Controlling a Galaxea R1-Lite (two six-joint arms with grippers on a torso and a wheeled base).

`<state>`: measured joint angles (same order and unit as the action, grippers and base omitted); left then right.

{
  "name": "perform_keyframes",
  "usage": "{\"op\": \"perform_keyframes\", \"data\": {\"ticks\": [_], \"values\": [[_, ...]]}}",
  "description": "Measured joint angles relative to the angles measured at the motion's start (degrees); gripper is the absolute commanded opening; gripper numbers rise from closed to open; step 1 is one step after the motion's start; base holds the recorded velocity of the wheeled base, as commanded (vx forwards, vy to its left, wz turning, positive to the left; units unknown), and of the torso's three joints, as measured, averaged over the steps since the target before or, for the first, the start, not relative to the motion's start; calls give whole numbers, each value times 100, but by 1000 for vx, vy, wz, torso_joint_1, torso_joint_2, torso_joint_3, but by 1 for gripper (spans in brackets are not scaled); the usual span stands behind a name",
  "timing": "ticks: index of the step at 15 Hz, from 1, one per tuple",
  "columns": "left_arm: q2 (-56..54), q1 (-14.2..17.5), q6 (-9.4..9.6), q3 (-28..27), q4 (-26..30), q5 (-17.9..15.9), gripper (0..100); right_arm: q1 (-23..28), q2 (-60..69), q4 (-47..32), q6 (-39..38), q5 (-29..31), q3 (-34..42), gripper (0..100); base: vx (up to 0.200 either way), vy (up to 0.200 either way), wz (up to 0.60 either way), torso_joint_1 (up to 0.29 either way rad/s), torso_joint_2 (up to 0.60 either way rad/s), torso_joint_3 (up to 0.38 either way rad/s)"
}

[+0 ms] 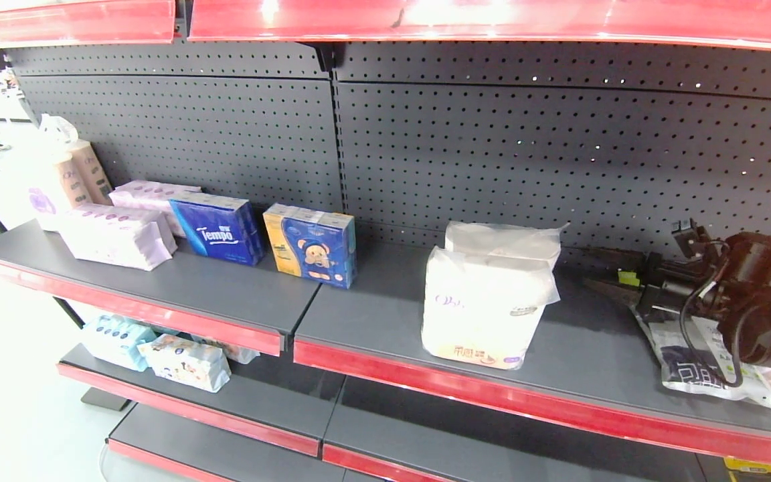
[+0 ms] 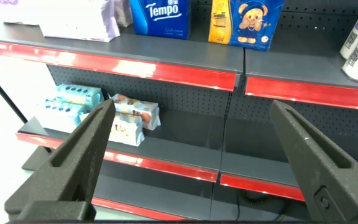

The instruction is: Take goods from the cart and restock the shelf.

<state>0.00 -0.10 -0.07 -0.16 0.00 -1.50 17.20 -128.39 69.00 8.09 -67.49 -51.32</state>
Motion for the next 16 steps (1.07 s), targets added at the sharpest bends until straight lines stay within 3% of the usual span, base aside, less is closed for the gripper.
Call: {"op": "perform_keyframes", "data": {"ticks": [7, 13, 16], "values": [[0, 0, 0, 0, 0, 0, 100, 189, 835, -699, 11, 651, 541, 100, 0, 0, 0, 0, 0, 0], [0, 0, 0, 2, 0, 2, 100, 178, 1908, -1602, 239, 691, 1560, 100, 0, 0, 0, 0, 0, 0], [0, 0, 0, 6, 0, 0, 100, -20, 2310, -1684, 321, 588, 1966, 100, 0, 0, 0, 0, 0, 0]]}}
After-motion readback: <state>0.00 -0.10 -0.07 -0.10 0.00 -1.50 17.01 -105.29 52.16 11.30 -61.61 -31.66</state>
